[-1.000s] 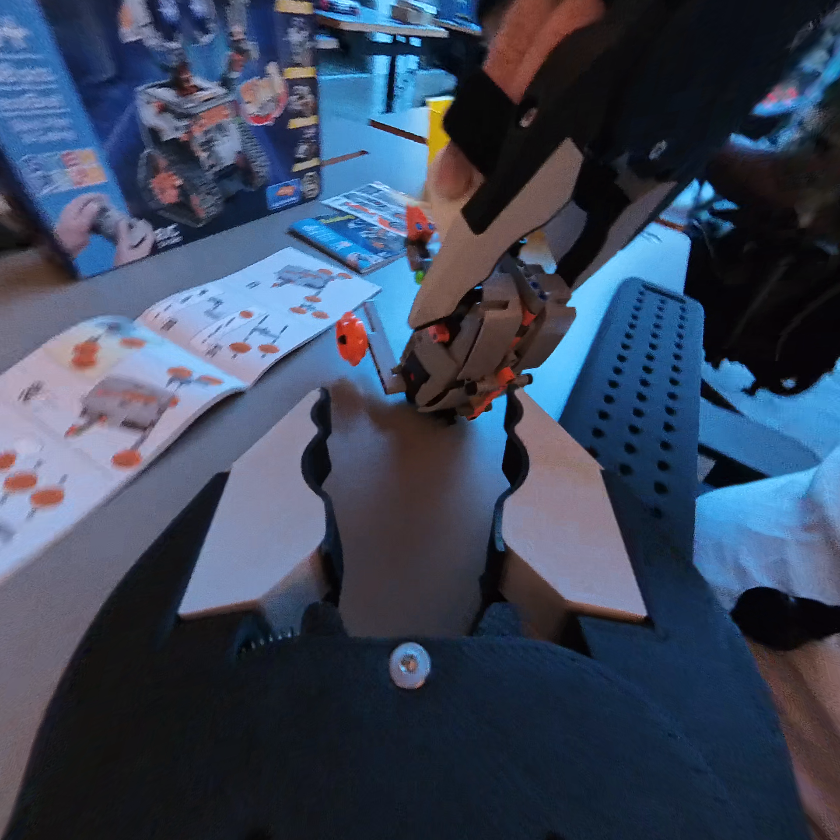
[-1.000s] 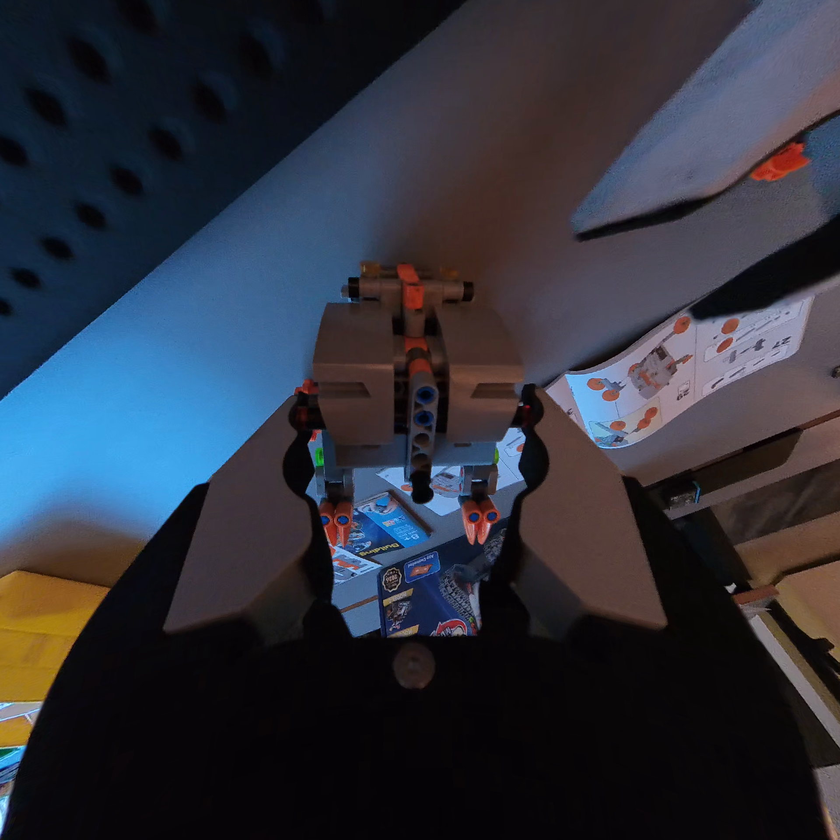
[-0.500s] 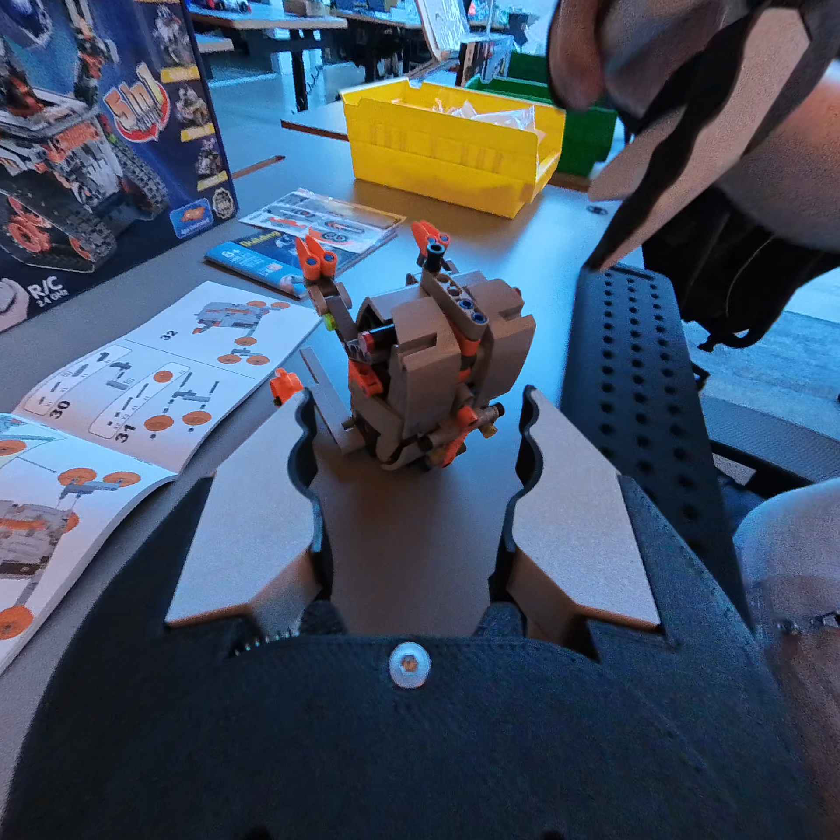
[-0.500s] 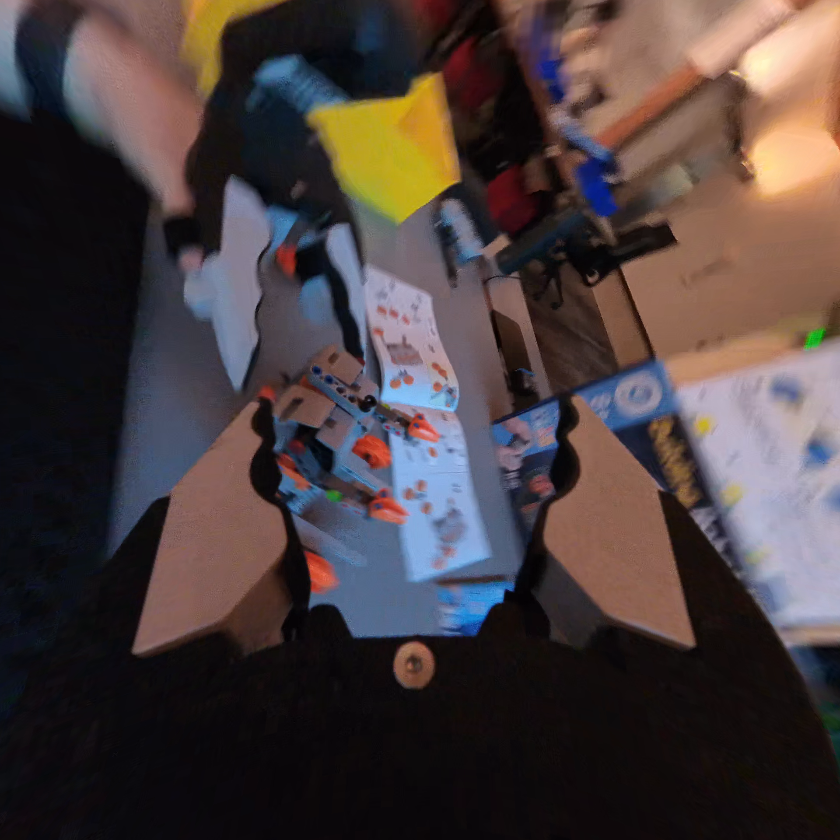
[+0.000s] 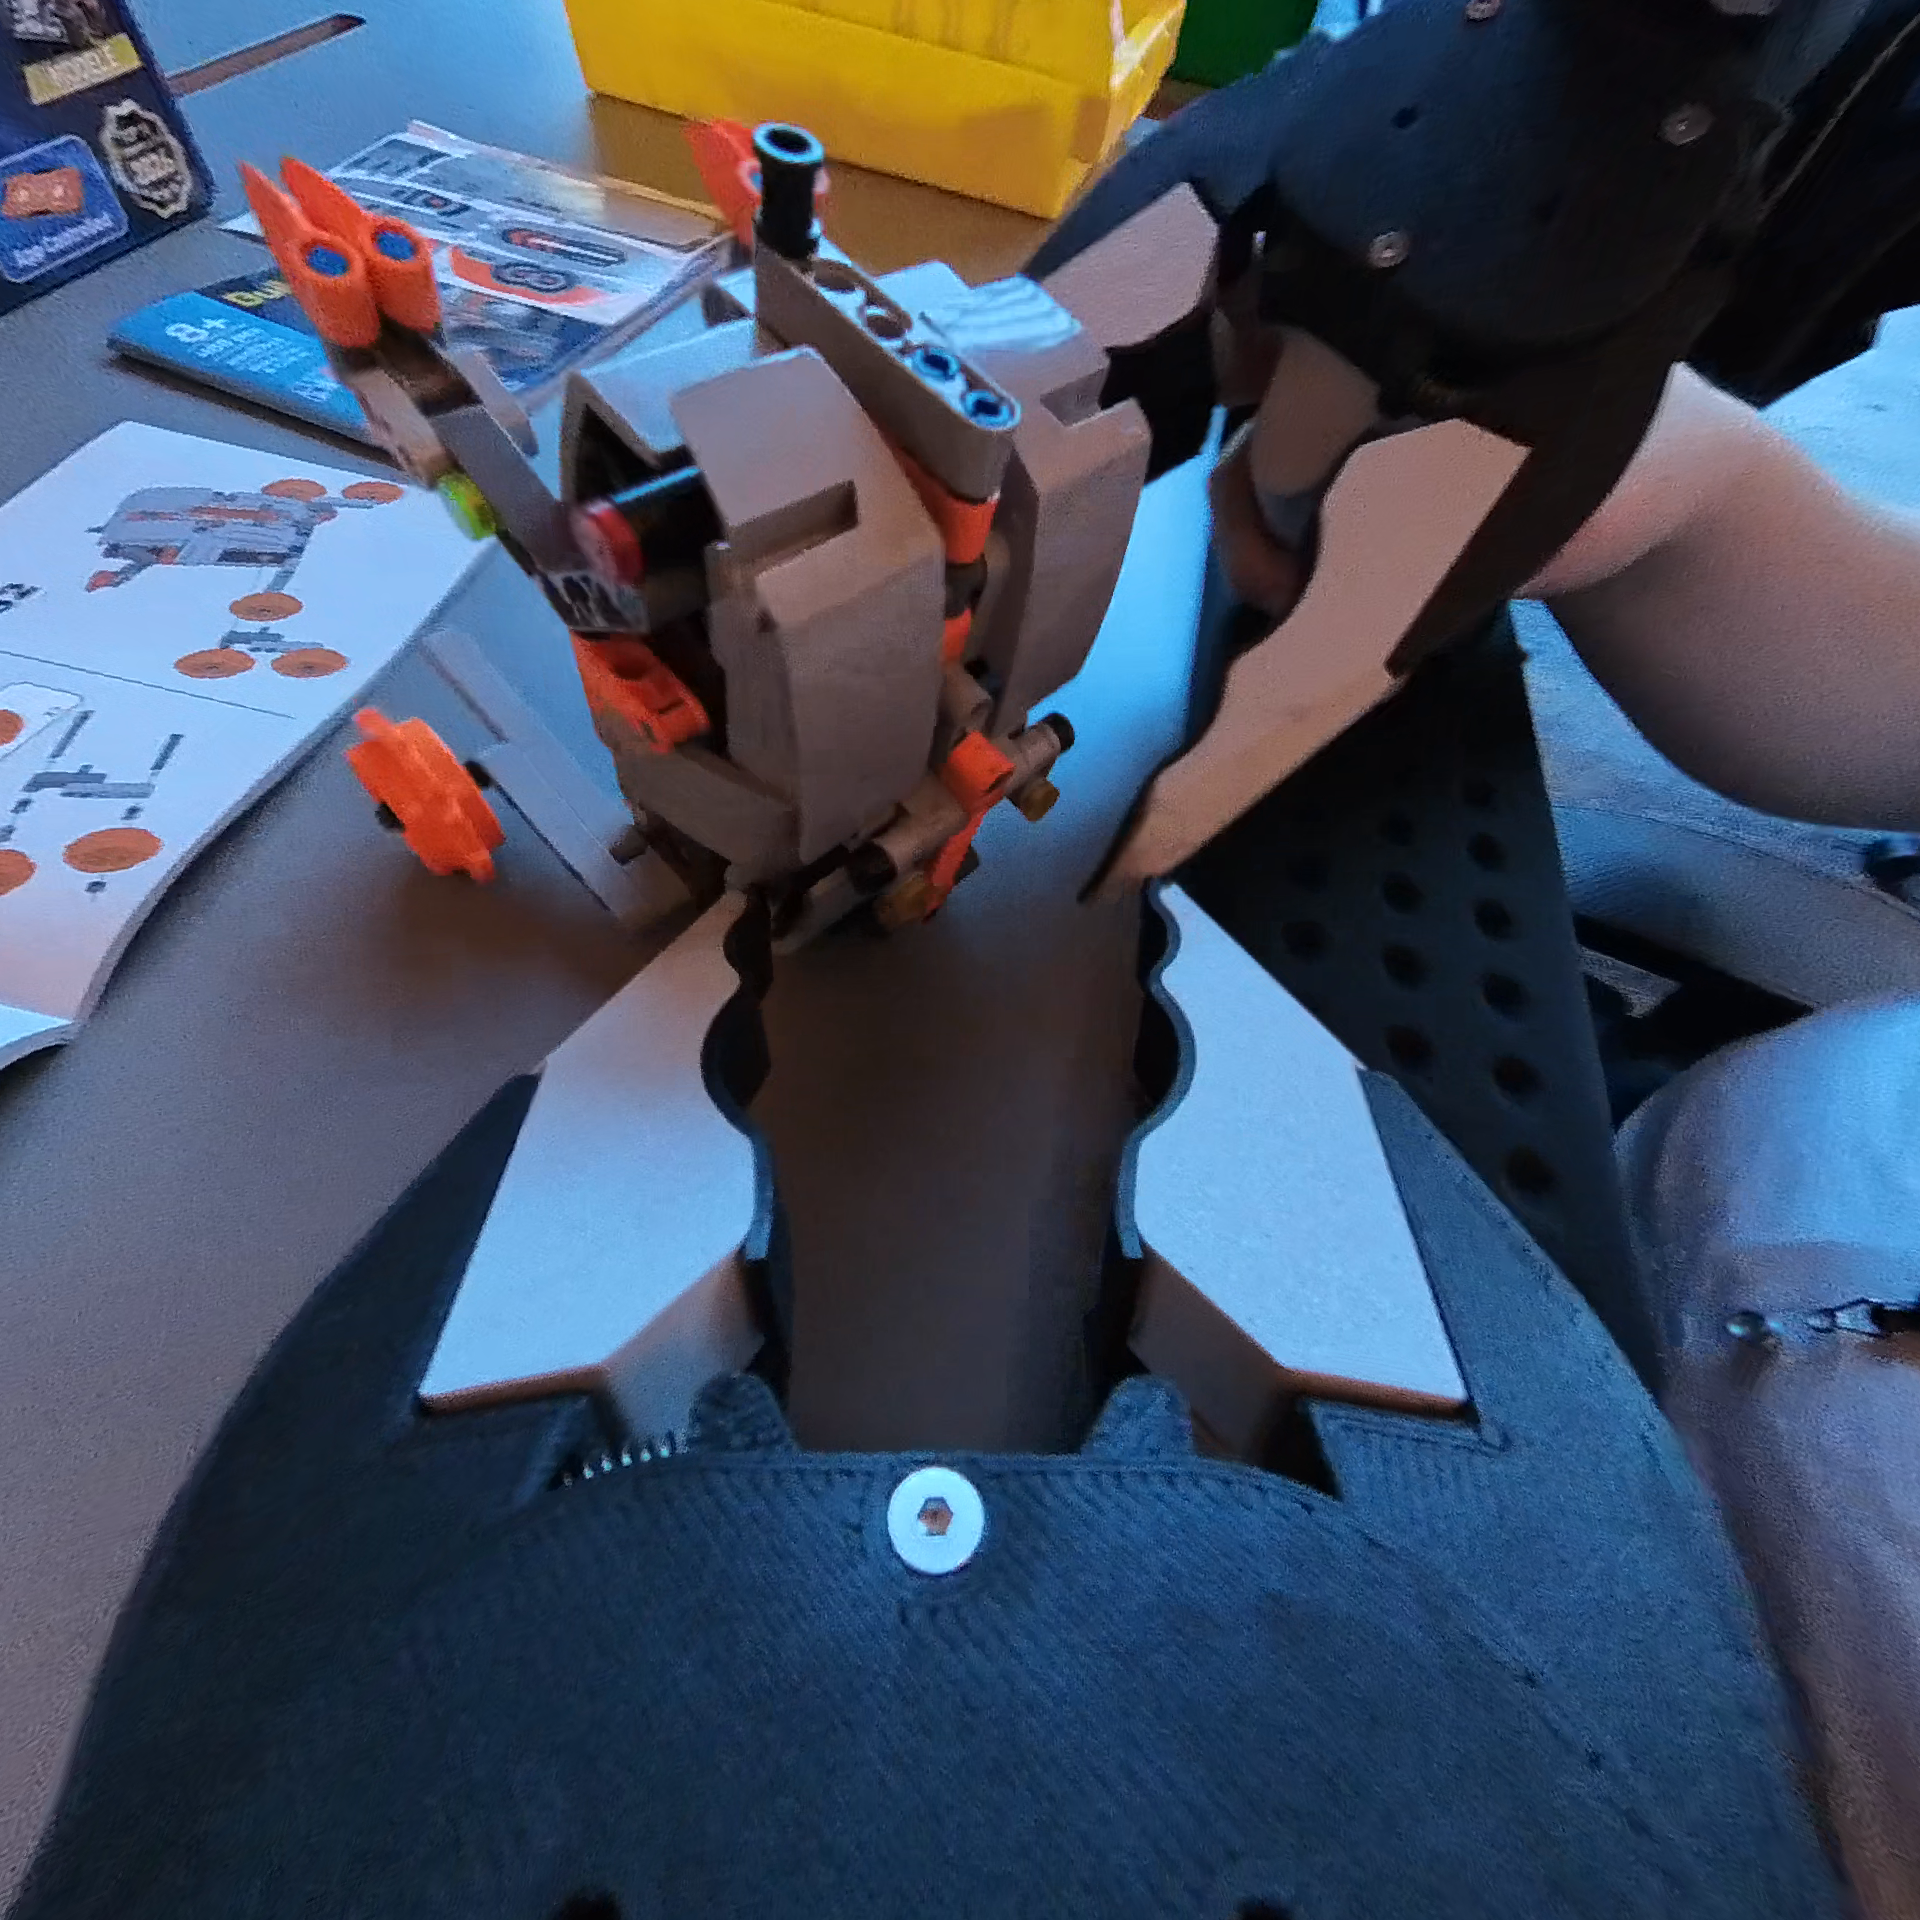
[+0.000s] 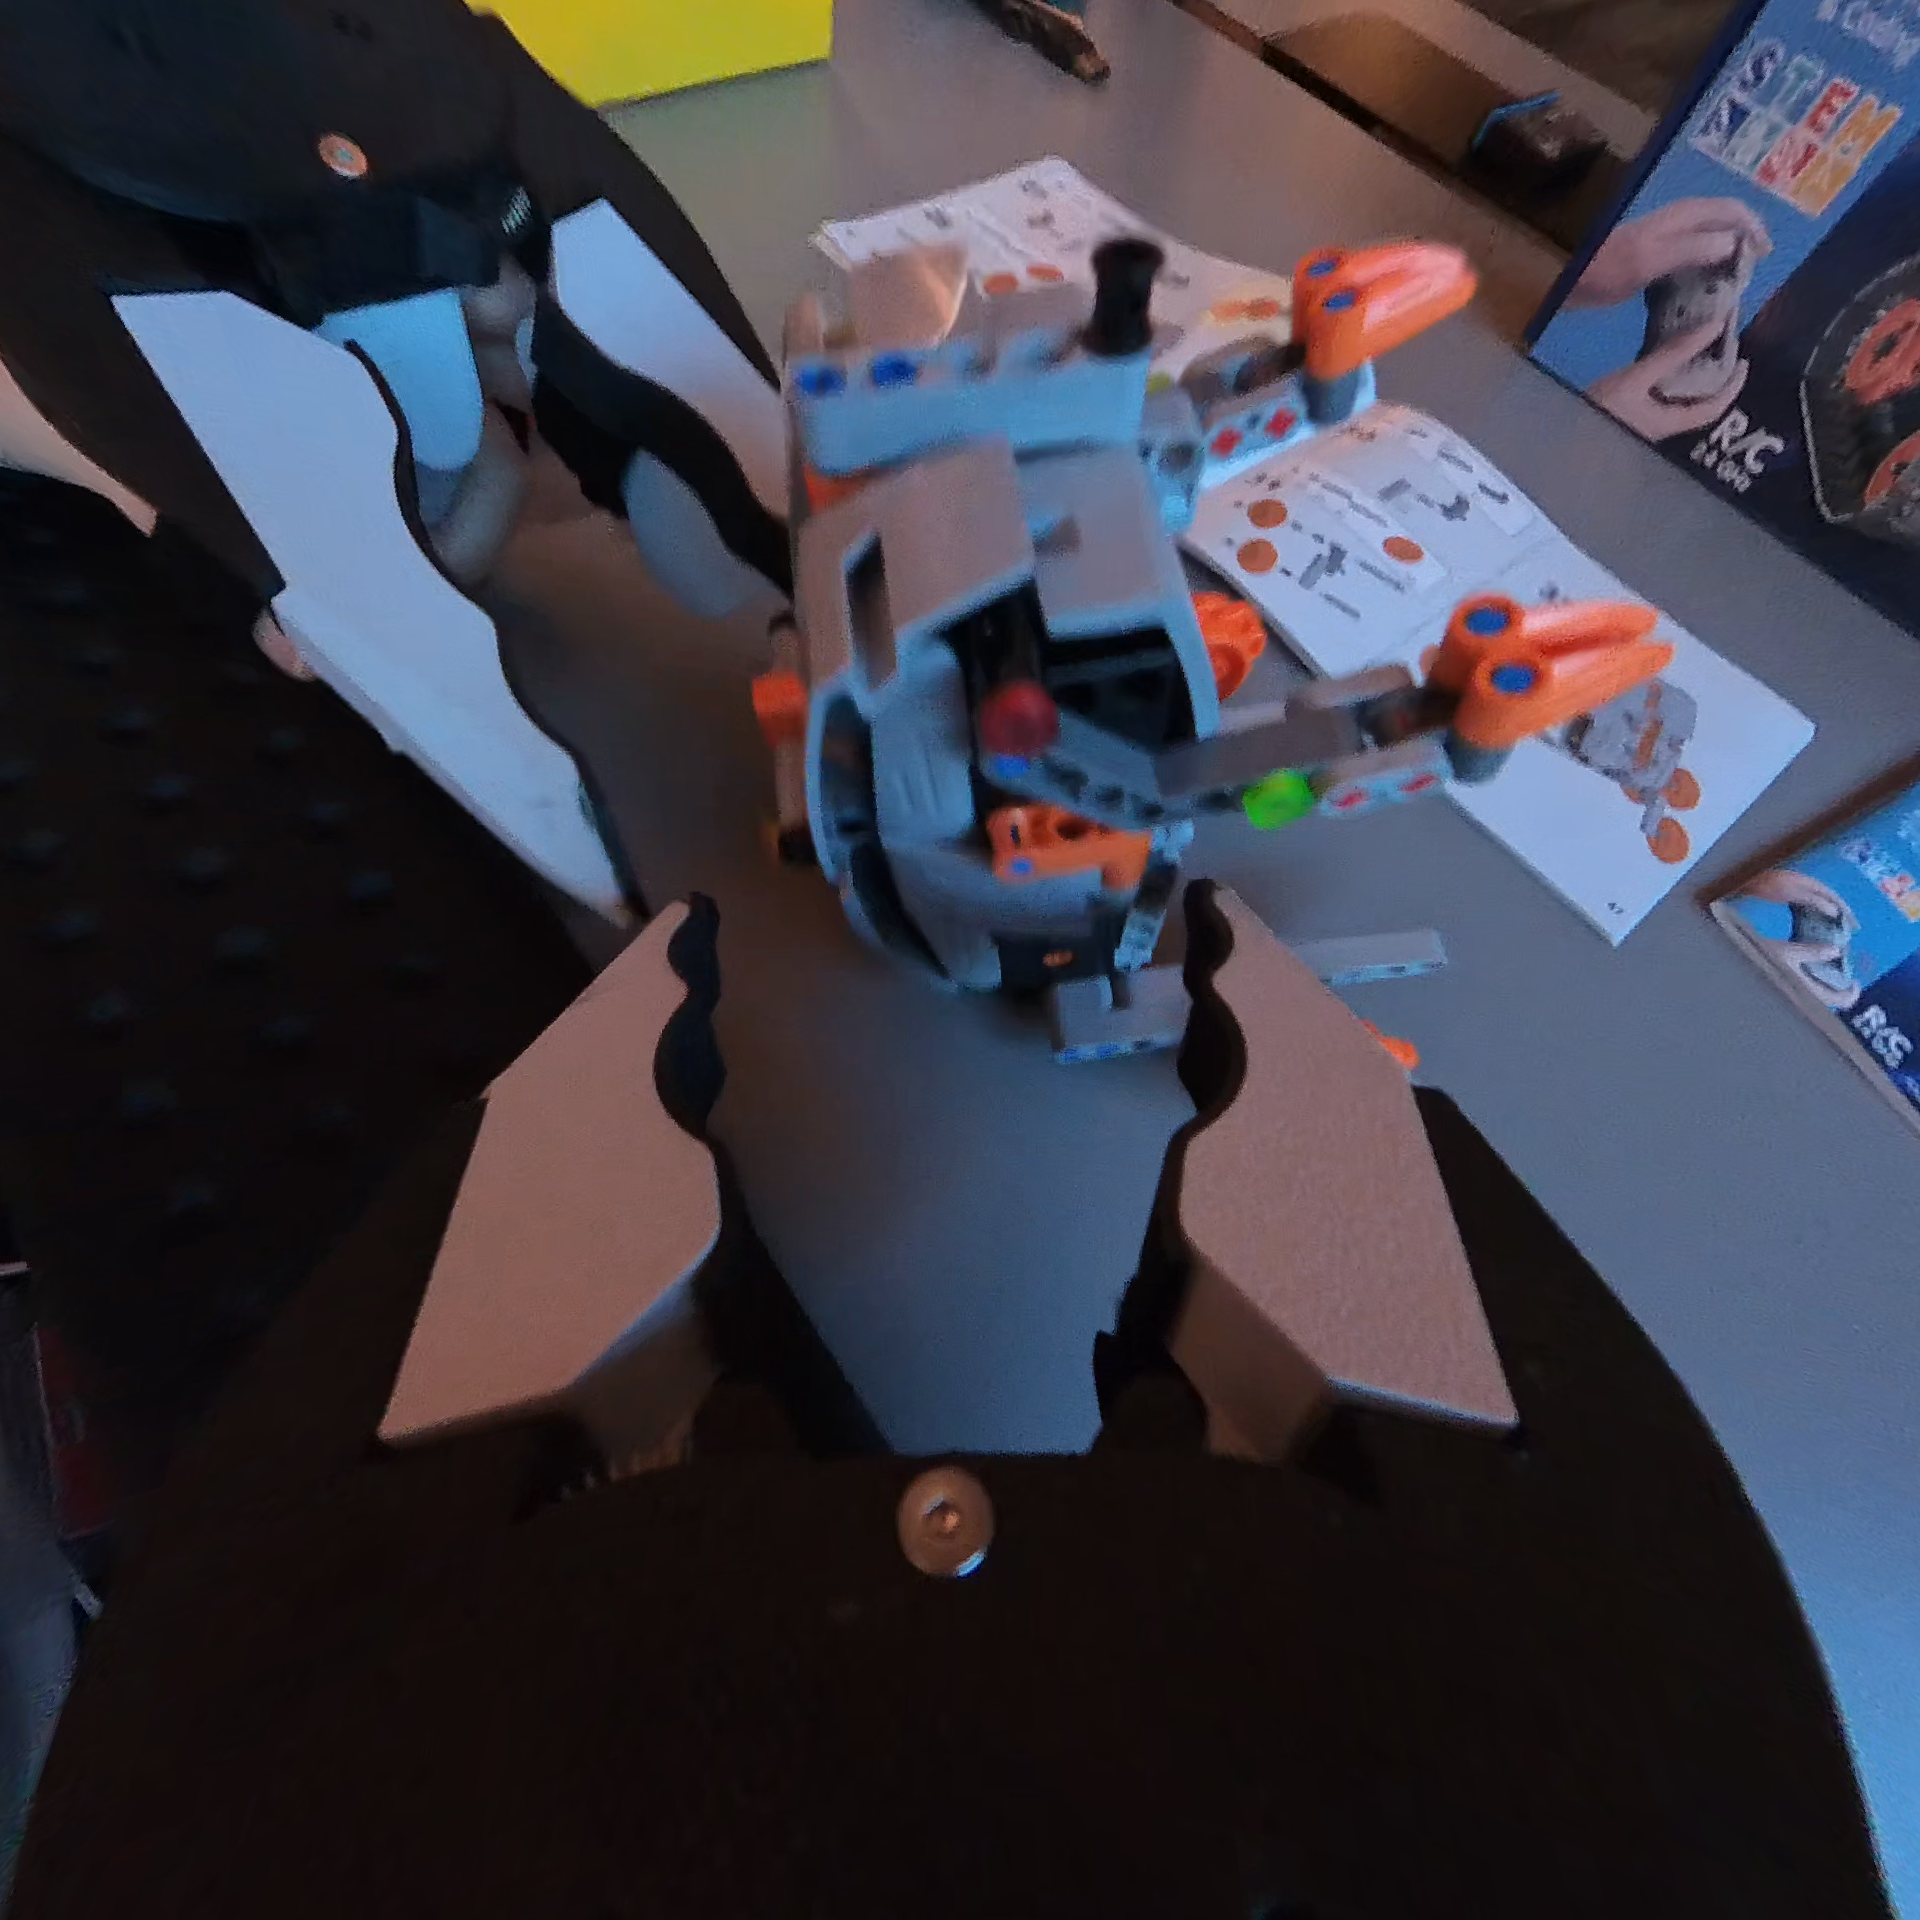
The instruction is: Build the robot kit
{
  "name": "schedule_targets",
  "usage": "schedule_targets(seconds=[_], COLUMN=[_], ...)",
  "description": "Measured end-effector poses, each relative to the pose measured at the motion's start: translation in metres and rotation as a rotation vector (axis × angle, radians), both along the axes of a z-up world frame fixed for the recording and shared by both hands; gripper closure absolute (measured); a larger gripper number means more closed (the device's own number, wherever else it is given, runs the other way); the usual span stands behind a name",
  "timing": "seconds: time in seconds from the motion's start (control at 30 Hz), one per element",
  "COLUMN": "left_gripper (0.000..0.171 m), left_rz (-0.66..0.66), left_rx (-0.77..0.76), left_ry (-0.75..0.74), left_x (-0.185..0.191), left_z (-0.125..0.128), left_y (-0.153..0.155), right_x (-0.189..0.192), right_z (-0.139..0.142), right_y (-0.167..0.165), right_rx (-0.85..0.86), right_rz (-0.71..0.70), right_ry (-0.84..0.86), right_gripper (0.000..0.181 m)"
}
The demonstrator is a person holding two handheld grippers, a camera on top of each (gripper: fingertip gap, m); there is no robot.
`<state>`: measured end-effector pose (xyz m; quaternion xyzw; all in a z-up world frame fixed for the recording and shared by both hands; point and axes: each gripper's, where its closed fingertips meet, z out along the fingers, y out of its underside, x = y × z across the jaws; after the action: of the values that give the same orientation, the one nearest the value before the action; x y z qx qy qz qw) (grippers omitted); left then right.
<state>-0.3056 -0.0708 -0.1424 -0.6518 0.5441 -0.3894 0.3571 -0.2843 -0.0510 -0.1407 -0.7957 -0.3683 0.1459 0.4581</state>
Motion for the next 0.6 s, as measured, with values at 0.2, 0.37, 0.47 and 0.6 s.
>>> schedule_targets(seconds=[0.2,0.37,0.47,0.6], left_gripper=[0.120,0.111,0.103,0.096], left_rz=[-0.086,0.035,0.052,0.061], left_rx=[0.049,0.056,0.061,0.055], left_ry=[-0.033,-0.027,-0.048,-0.049], left_x=[-0.008,-0.034,-0.040,-0.043], left_z=[0.012,0.010,0.013,0.013], left_y=[-0.017,0.008,0.010,0.012], right_x=[-0.013,-0.021,-0.029,-0.036], right_z=[0.002,0.003,0.003,0.002], right_y=[0.002,0.001,-0.002,-0.007], right_rx=[-0.051,-0.050,-0.075,-0.092], right_rz=[0.110,0.269,0.397,0.614], right_ry=[0.073,0.122,0.159,0.123], right_gripper=[0.096,0.097,0.097,0.097])
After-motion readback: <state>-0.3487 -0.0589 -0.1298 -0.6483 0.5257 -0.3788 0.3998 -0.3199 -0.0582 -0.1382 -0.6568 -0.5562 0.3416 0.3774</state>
